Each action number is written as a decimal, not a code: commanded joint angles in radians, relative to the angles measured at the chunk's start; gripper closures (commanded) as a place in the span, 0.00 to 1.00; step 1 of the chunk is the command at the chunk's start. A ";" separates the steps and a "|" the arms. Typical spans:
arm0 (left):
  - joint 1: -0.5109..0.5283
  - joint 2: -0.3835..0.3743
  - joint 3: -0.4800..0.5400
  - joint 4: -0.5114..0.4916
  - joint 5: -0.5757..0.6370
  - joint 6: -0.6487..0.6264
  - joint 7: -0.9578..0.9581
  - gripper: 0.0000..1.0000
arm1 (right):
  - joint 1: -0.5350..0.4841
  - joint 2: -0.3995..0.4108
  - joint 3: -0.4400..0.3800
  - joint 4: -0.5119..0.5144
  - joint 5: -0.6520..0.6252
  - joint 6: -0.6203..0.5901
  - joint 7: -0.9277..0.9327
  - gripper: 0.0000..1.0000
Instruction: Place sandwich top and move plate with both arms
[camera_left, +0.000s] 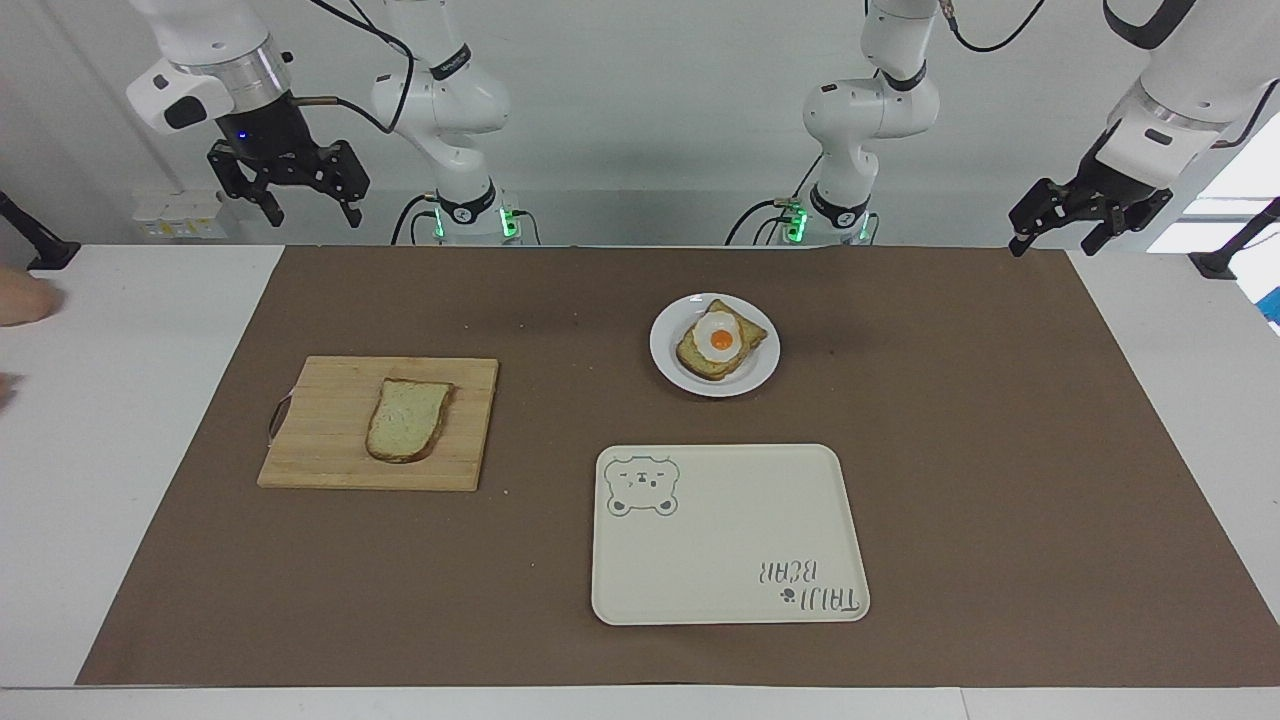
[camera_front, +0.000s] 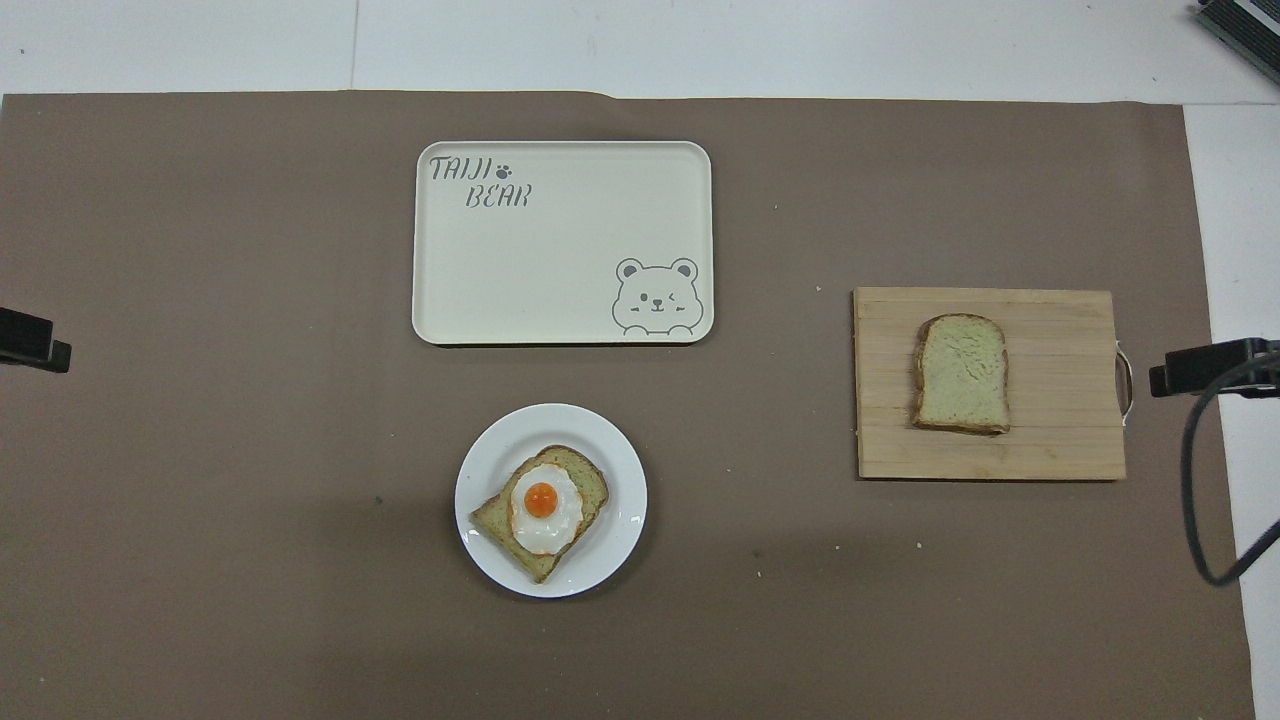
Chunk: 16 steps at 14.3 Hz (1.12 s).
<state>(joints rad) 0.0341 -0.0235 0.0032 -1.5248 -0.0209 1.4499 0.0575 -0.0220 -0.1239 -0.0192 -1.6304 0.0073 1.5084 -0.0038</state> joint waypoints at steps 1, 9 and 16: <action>0.012 -0.026 -0.008 -0.028 0.007 -0.002 -0.008 0.00 | -0.012 -0.019 0.008 -0.049 -0.012 0.056 -0.028 0.00; 0.012 -0.026 -0.008 -0.028 0.007 -0.002 -0.008 0.00 | -0.016 -0.016 0.008 -0.094 -0.004 0.081 -0.033 0.00; 0.012 -0.026 -0.008 -0.028 0.007 -0.002 -0.008 0.00 | -0.019 0.022 0.007 -0.204 0.002 0.246 -0.031 0.00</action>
<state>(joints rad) 0.0341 -0.0235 0.0032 -1.5248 -0.0209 1.4499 0.0574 -0.0234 -0.1143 -0.0201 -1.7995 0.0073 1.7054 -0.0038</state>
